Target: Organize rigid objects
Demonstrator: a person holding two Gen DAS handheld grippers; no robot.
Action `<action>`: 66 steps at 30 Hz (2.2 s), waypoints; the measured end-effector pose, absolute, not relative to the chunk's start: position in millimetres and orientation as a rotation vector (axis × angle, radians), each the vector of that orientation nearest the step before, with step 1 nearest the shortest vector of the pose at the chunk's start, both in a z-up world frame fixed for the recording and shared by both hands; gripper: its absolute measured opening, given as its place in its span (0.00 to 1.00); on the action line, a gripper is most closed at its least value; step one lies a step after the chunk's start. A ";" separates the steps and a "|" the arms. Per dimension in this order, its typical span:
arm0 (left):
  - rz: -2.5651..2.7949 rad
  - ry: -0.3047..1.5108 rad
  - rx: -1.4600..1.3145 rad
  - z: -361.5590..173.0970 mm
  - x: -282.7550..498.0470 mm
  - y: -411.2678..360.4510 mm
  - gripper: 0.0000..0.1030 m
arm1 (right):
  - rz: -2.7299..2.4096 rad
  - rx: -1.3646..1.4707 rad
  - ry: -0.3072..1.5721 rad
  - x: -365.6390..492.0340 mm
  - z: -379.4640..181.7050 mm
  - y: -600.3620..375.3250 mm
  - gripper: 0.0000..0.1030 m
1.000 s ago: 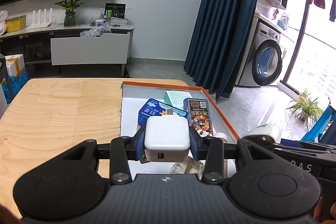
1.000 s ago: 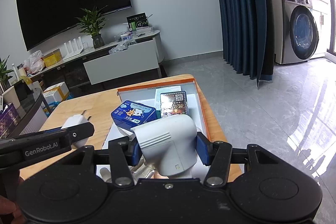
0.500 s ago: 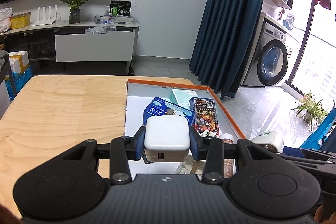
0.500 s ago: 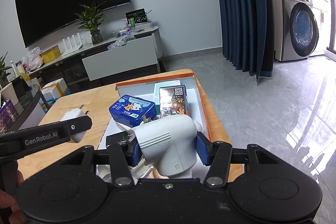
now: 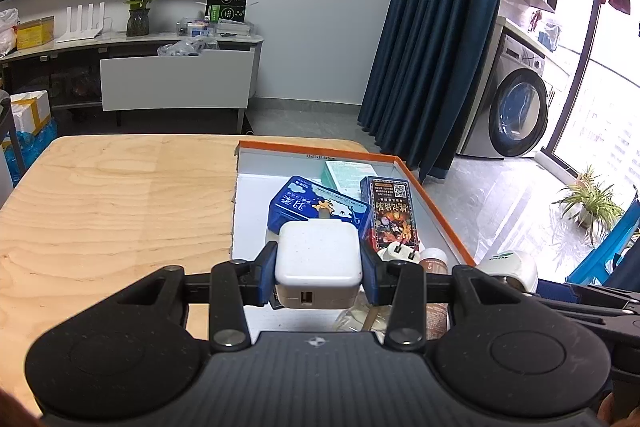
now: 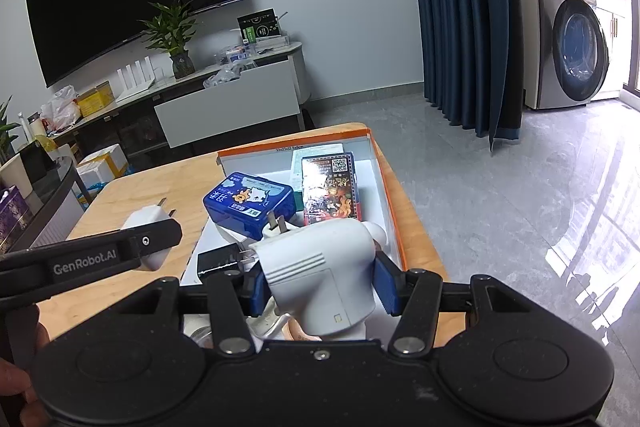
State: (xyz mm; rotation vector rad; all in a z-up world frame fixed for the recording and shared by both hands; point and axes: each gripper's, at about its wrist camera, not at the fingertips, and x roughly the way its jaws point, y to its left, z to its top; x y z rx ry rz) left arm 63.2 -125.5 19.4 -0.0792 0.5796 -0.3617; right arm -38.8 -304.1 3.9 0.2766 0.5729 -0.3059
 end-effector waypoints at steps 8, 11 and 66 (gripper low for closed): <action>-0.361 0.589 -0.075 17.7 66.8 -126.7 0.41 | -0.303 0.279 0.580 -36.0 1.8 -304.8 0.61; -0.362 0.590 -0.075 17.7 67.1 -127.2 0.41 | -0.304 0.282 0.580 -35.9 0.7 -304.8 0.62; -0.372 0.601 -0.072 33.9 54.1 -121.5 0.81 | -0.322 0.293 0.478 -75.1 21.9 -308.6 0.82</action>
